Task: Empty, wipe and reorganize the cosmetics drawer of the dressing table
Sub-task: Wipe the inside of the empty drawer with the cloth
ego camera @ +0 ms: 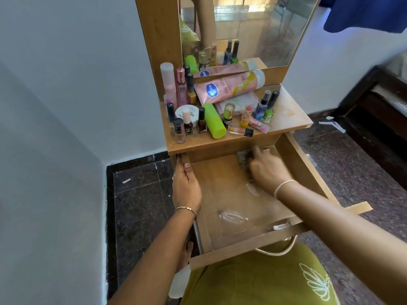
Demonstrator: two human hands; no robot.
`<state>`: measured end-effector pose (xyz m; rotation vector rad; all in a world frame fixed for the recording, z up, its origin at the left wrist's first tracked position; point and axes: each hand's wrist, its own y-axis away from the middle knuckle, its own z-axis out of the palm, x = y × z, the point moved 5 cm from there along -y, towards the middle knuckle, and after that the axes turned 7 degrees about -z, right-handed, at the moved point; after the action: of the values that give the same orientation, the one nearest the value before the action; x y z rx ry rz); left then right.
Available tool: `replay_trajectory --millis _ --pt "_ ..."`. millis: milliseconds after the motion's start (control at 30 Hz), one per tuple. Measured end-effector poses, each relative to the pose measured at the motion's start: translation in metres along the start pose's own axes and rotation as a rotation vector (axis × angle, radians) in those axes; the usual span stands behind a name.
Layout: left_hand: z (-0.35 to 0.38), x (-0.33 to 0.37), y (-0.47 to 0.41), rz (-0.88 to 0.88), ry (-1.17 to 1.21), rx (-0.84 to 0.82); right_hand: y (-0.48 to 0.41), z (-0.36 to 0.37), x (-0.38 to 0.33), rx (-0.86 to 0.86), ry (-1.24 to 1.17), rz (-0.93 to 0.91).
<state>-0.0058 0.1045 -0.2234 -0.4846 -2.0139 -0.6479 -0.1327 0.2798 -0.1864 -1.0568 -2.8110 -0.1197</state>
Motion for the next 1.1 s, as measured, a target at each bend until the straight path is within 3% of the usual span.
replay_trajectory --millis 133,267,533,700,1100 --pt "0.001 -0.001 0.001 -0.006 0.007 0.003 0.020 0.013 0.059 -0.076 -0.111 0.277" --pt "0.000 0.001 0.001 -0.009 0.019 0.011 0.005 0.010 0.029 -0.105 -0.126 0.293" --pt "-0.001 0.000 0.002 0.014 0.029 0.009 -0.039 -0.008 -0.112 -0.054 -0.272 -0.105" --pt "0.000 0.002 -0.001 0.026 0.043 0.009 -0.038 -0.014 -0.118 -0.047 -0.254 -0.245" --pt "-0.002 0.002 0.001 0.006 0.021 0.011 0.046 -0.021 -0.127 -0.523 -0.244 -0.752"
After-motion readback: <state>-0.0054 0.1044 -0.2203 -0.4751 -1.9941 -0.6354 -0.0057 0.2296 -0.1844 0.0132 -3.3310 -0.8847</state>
